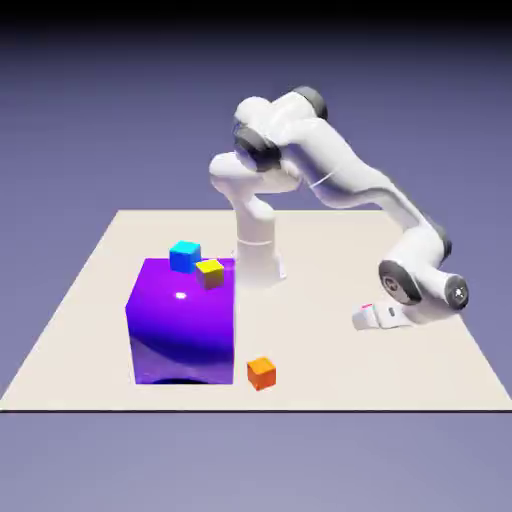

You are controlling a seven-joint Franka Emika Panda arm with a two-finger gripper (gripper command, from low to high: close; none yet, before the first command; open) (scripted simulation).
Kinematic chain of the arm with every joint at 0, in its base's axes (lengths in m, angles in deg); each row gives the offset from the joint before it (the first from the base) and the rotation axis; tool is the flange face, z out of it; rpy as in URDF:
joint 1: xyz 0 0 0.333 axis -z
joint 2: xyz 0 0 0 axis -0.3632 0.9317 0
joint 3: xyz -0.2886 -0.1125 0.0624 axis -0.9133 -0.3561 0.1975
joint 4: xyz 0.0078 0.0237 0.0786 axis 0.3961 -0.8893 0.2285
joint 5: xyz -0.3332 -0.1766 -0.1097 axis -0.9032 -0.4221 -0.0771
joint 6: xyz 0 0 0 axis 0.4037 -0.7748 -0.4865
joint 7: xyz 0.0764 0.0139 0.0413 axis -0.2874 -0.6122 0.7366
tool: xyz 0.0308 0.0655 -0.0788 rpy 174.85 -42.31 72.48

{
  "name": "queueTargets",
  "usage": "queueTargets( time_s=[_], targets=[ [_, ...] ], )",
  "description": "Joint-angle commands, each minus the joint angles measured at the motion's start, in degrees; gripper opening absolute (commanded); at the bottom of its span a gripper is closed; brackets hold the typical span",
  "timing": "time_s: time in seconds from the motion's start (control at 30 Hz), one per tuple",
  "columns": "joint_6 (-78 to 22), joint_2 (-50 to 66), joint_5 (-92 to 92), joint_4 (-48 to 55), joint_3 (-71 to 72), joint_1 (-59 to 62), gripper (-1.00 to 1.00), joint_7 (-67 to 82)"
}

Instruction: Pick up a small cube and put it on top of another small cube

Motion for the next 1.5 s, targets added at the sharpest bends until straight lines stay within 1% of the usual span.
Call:
queueTargets(
  time_s=[0.0,0.07,0.13,0.27,0.3,0.33,0.47,0.53,1.47],
  targets=[
    [-2.04,2.08,-0.39,1.30,1.13,0.02,0.00,-0.86],
    [-6.12,6.23,-1.17,3.89,3.38,0.07,0.00,-2.59],
    [-6.75,6.88,-1.29,4.30,3.73,0.08,0.00,-2.85],
    [1.43,8.42,-3.76,-3.35,1.74,1.14,0.00,-3.59],
    [1.43,8.42,-3.76,-3.35,1.74,1.14,-1.00,-3.59],
    [1.43,8.42,-3.76,-3.35,1.74,1.14,-1.00,-3.59],
    [-6.75,6.88,-1.30,4.30,3.73,0.08,-1.00,-2.85],
    [-7.25,5.35,0.64,4.99,4.83,-0.10,-1.00,-2.54],
    [-19.37,-47.95,-10.74,-12.75,-53.28,-12.43,-1.00,55.54]
  ],
)
